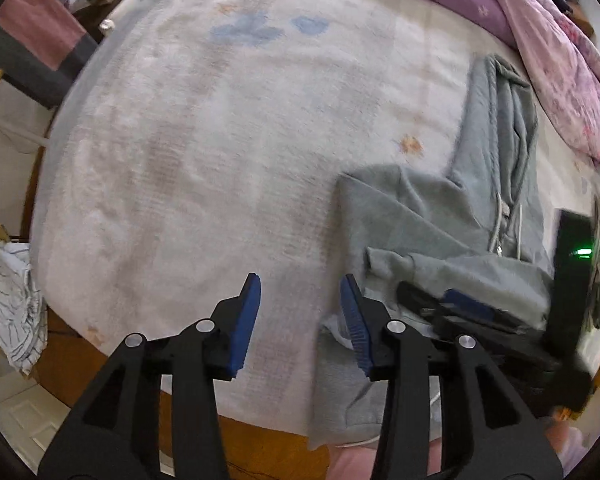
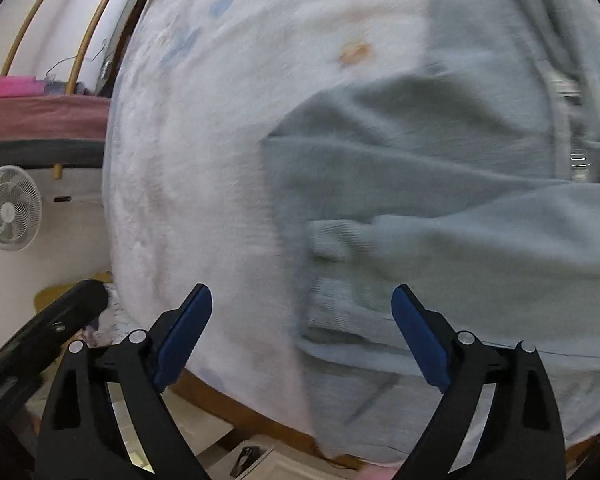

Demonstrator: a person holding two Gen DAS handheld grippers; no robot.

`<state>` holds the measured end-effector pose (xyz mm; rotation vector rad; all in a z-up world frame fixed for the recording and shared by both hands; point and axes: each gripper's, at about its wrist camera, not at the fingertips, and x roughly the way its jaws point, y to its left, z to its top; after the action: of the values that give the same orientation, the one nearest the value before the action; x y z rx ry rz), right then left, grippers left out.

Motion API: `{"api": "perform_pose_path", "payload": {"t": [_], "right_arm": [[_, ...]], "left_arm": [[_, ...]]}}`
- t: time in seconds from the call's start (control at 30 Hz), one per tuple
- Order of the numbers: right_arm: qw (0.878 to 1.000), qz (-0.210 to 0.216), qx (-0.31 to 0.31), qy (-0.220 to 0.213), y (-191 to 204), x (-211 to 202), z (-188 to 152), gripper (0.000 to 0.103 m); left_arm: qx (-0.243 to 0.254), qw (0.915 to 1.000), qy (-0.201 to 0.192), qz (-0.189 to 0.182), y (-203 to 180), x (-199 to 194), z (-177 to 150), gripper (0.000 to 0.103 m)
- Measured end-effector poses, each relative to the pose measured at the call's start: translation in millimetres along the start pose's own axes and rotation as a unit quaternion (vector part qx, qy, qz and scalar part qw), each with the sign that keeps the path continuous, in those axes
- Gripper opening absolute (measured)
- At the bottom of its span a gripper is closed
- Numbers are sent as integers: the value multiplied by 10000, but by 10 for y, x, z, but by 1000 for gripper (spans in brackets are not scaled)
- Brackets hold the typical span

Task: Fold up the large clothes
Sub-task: 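Lay the cuff on the folded sleeve and open the right tool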

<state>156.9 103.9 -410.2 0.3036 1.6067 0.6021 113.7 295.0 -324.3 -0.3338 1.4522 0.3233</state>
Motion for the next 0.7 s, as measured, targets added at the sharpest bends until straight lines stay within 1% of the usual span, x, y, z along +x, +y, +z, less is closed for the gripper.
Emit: {"api": "perform_pose_path", "payload": {"t": [0.07, 0.17, 0.2, 0.23, 0.27, 0.3, 0.33, 0.37, 0.4, 0.43, 0.47, 0.53, 0.57, 0.6, 0.7], "right_arm": [[9996, -159, 157, -146, -227, -207, -3, 88], [9951, -700, 407, -567, -822, -630, -32, 88], [9913, -1018, 528, -644, -1115, -790, -43, 88], [9879, -1264, 610, -664, -1299, -860, -55, 88], [9804, -1689, 756, -670, -1576, -968, -76, 87], [9749, -1939, 870, -660, -1761, -1033, -85, 83], [9700, -2092, 1062, -630, -2028, -1121, -107, 76], [9682, -2053, 1300, -599, -2285, -1194, -130, 69], [9668, -1938, 1555, -601, -2517, -1247, -154, 53], [9653, -1810, 1782, -613, -2725, -1278, -164, 41], [9634, -1700, 1963, -664, -2905, -1288, -161, 35], [9586, -1501, 2303, -743, -3248, -1249, -115, 16], [9561, -1394, 2476, -718, -3407, -1214, -66, 13], [9529, -1298, 2637, -745, -3572, -1196, 25, 10], [9523, -1204, 2615, -1011, -3734, -1317, 311, 6]], "left_arm": [[77, 9997, 161, -157, -153, 157, -27, 43], [174, 9983, 415, -369, -419, 434, -77, 43], [187, 9979, 460, -409, -497, 525, -85, 43], [204, 9975, 548, -398, -585, 646, -95, 43], [210, 9970, 664, -351, -645, 745, -107, 43], [180, 9957, 848, -334, -727, 898, -124, 43], [136, 9946, 957, -374, -779, 999, -140, 43], [97, 9932, 1081, -413, -824, 1094, -156, 43], [83, 9915, 1216, -445, -886, 1201, -185, 43], [104, 9909, 1272, -437, -931, 1273, -209, 43], [155, 9906, 1327, -290, -979, 1371, -241, 43], [196, 9889, 1474, 64, -1004, 1517, -282, 43], [180, 9880, 1530, 134, -999, 1579, -301, 43], [130, 9877, 1555, 117, -979, 1633, -321, 43], [50, 9882, 1529, 33, -918, 1687, -339, 43]]}}
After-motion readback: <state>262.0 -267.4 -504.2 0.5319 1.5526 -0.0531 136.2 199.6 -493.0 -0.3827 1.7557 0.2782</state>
